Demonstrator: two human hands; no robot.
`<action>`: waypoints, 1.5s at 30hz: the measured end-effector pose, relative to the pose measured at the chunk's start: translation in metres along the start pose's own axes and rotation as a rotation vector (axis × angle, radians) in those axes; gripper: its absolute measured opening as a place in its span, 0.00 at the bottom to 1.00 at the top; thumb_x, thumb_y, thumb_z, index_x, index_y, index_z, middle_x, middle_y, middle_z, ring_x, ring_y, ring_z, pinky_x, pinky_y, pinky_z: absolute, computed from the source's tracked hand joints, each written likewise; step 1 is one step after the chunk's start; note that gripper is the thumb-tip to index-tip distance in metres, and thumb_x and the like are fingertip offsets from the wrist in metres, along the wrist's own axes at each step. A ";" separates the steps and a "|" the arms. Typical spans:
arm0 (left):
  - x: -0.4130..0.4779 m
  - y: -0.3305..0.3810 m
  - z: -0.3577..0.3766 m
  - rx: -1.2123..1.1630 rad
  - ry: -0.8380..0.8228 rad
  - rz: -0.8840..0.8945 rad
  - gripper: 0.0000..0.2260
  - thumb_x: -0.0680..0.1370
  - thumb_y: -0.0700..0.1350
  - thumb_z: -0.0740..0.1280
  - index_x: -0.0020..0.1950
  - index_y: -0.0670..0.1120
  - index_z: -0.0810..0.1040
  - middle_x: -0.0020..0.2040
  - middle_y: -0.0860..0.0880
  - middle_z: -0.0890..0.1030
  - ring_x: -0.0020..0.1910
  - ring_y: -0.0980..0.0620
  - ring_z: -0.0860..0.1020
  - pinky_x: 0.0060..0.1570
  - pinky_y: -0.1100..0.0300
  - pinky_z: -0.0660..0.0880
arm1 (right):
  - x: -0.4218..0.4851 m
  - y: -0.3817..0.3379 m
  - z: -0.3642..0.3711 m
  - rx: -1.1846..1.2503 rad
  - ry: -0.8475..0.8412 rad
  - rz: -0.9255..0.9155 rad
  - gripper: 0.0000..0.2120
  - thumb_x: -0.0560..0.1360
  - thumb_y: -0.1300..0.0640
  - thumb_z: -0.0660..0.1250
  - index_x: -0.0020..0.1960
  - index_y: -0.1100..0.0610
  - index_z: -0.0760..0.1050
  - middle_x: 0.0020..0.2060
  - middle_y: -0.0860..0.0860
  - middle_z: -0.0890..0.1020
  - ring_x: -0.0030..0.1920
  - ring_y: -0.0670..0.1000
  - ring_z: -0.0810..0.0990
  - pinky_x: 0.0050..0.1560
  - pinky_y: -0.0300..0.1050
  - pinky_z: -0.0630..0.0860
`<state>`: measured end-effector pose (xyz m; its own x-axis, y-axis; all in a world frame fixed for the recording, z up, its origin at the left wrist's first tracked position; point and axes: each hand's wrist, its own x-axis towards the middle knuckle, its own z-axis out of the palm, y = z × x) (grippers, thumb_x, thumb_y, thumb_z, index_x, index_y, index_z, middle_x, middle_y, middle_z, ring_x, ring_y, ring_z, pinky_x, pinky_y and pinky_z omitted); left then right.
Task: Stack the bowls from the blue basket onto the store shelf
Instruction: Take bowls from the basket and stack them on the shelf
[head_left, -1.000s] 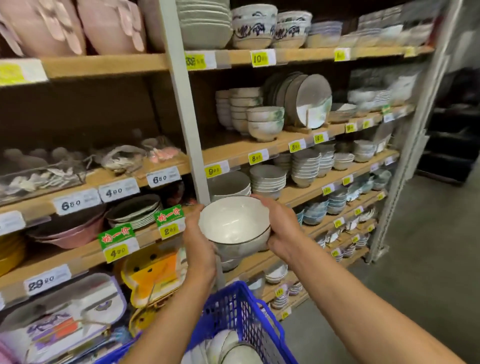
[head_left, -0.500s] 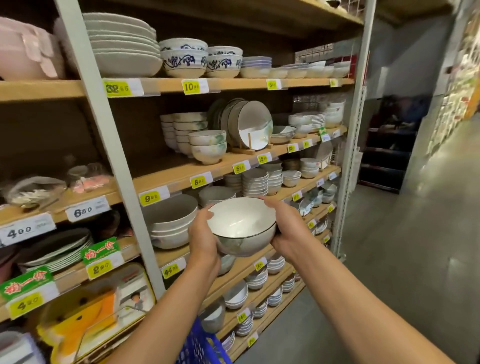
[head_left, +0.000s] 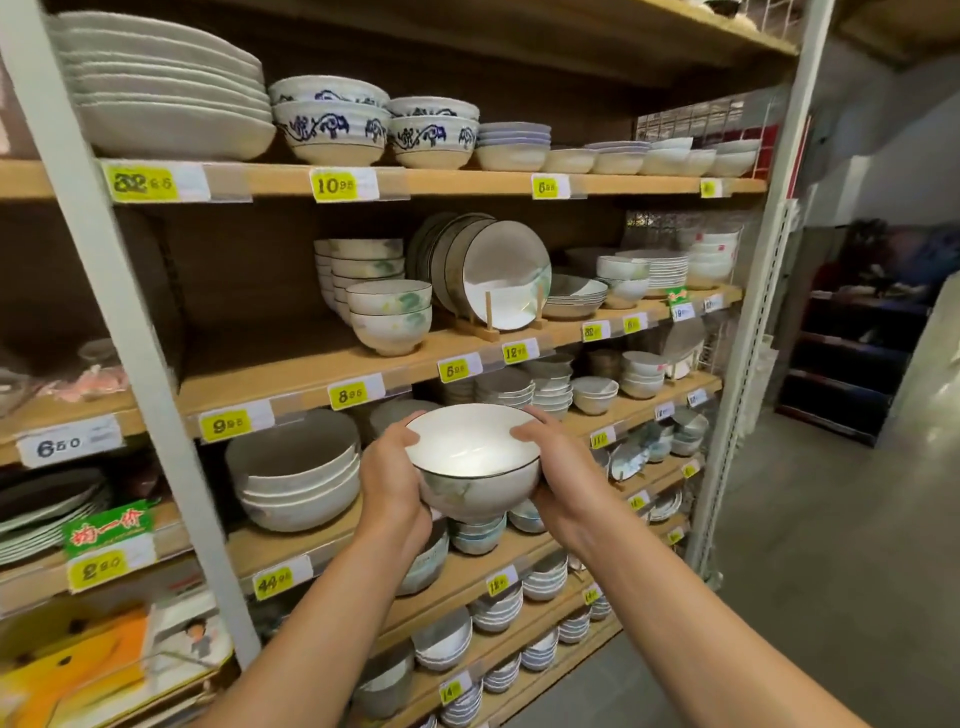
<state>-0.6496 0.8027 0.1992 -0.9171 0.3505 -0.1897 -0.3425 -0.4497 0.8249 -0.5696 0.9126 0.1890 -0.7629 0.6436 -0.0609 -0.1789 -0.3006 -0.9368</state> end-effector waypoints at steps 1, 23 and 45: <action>0.004 0.001 0.005 -0.004 0.014 0.015 0.13 0.74 0.38 0.58 0.47 0.45 0.82 0.34 0.47 0.84 0.40 0.45 0.78 0.23 0.61 0.75 | 0.006 -0.001 0.000 -0.007 0.003 -0.008 0.16 0.75 0.62 0.61 0.61 0.51 0.74 0.54 0.54 0.81 0.54 0.56 0.80 0.44 0.48 0.79; 0.150 0.038 0.065 0.213 -0.111 0.222 0.18 0.75 0.41 0.60 0.64 0.48 0.75 0.61 0.48 0.76 0.60 0.48 0.74 0.56 0.55 0.72 | 0.155 -0.059 0.053 0.184 0.141 -0.034 0.24 0.73 0.71 0.51 0.62 0.54 0.74 0.48 0.54 0.78 0.44 0.54 0.78 0.23 0.40 0.75; 0.157 0.042 0.109 0.219 0.000 0.344 0.18 0.77 0.57 0.62 0.65 0.56 0.67 0.53 0.50 0.78 0.51 0.49 0.78 0.37 0.55 0.78 | 0.223 -0.083 0.054 0.200 -0.148 -0.045 0.15 0.72 0.61 0.60 0.55 0.51 0.77 0.56 0.55 0.77 0.54 0.58 0.77 0.44 0.48 0.74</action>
<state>-0.7855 0.9283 0.2622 -0.9706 0.2102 0.1173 0.0360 -0.3549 0.9342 -0.7589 1.0430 0.2714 -0.8313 0.5541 0.0443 -0.3230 -0.4167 -0.8498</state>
